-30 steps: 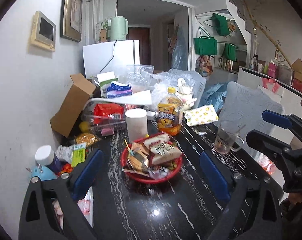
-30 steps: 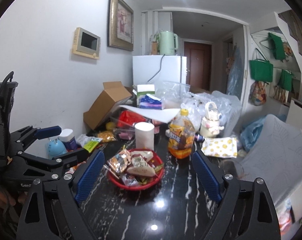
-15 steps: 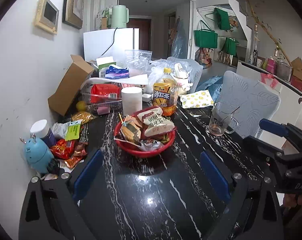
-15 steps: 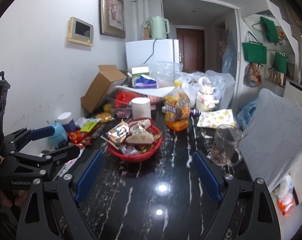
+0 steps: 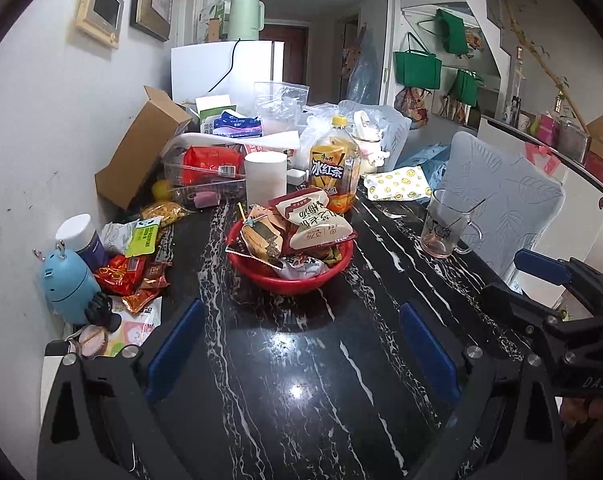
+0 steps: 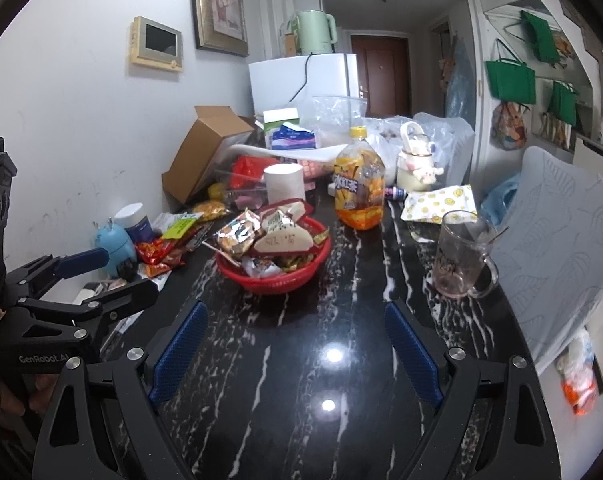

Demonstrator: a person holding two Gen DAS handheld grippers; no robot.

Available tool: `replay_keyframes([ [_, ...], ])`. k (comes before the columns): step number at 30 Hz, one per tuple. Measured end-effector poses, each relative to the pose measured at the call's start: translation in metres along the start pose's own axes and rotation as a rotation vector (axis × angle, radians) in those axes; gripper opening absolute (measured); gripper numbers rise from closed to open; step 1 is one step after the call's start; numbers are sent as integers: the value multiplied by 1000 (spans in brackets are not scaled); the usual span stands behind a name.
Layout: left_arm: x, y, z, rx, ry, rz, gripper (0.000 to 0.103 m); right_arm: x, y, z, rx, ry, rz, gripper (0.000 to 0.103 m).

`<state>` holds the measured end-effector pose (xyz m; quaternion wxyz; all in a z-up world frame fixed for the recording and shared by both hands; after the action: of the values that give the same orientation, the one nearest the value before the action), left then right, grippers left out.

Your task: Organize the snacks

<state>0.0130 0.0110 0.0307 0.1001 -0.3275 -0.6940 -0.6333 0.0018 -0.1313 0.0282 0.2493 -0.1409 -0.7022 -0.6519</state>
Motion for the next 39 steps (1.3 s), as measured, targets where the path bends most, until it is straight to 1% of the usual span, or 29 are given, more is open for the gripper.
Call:
replay_keyframes([
  [17, -4, 0, 4, 31, 17, -2, 98, -8, -2, 9, 26, 39, 20, 91],
  [39, -7, 1, 1, 23, 27, -3, 98, -14, -5, 4, 23, 43, 27, 91],
])
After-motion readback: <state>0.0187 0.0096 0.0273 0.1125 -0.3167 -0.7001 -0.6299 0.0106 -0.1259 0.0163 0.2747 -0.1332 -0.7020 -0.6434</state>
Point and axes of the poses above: each gripper's, at about its wrist camera, not at the fingertips, and x roughly against the way its jaws point, z to its left, y to its top, the point moved 6 cm from there along -x, roughly the way its jaws point, and after that the axes turned 12 degrees about -y, right-handed, at the moved point
